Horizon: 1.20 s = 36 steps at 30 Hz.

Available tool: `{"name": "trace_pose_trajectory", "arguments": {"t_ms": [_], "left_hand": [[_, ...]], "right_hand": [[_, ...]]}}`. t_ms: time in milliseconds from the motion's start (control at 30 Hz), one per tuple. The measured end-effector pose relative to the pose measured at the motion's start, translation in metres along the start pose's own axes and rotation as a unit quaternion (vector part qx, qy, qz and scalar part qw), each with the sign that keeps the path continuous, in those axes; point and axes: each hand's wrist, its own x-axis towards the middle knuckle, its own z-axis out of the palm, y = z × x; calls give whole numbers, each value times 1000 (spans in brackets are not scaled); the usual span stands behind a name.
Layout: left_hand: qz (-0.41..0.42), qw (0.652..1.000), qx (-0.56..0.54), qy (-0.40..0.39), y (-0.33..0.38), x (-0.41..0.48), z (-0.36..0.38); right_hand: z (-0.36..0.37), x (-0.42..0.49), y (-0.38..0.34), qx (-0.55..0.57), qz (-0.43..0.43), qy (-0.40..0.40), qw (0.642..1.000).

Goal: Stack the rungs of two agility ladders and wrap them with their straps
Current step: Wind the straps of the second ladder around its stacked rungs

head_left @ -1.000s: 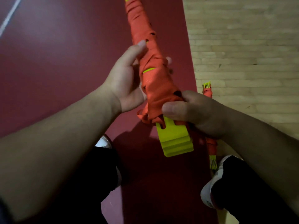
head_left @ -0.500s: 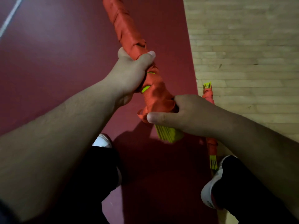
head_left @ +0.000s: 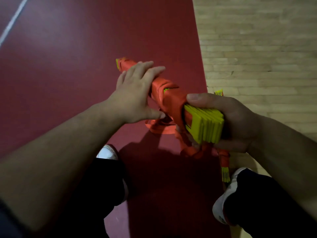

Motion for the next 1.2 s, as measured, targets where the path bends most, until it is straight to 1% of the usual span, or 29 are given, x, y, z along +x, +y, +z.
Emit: {"name": "trace_pose_trajectory", "arguments": {"t_ms": [67, 133, 233, 300, 400, 467, 567, 633, 733, 800, 867, 900, 1000, 1067, 1133, 1200], "left_hand": [[55, 997, -2, 45, 3, 1, 3], [87, 991, -68, 73, 4, 1, 3], [92, 982, -158, 50, 2, 1, 2], [64, 977, -203, 22, 1, 1, 2], [32, 954, -299, 0, 4, -1, 2], [24, 919, -392, -41, 6, -2, 4], [17, 870, -484, -96, 11, -5, 6], [15, 860, -495, -124, 14, -6, 6], [0, 838, -531, -125, 18, -5, 6], [-11, 806, -578, -125, 19, -4, 8], [-19, 773, -619, -140, 21, -3, 10], [-22, 764, -629, -143, 23, -3, 11], [-50, 762, -632, -130, 26, -1, 14], [-70, 754, -637, -142, 27, -1, 14], [-93, 724, -664, -163, 28, -2, 13], [-113, 693, -687, -186, 31, -4, 11]], "right_hand": [[-3, -4, -1, -7, 27, -30, 999], [-6, -7, -5, -15, 39, -73, 996], [-12, -10, -14, -4, 36, -99, 994], [-16, -9, -21, -17, 28, -88, 996], [-22, -11, -31, -34, -20, -42, 998], [-28, -15, -37, -87, -87, -12, 992], [-34, -16, -38, -188, -201, 74, 958], [-34, -12, -36, -213, -247, 125, 937], [-37, -9, -34, -258, -280, 186, 906], [-39, -7, -34, -268, -274, 219, 897], [-41, -3, -31, -242, -259, 227, 907], [-41, -1, -30, -224, -256, 219, 915], [-43, 2, -27, -169, -257, 158, 938], [-43, 1, -27, -144, -251, 122, 949], [-43, 1, -27, -132, -244, 108, 955], [-41, 2, -27, -138, -259, 114, 949]]}}
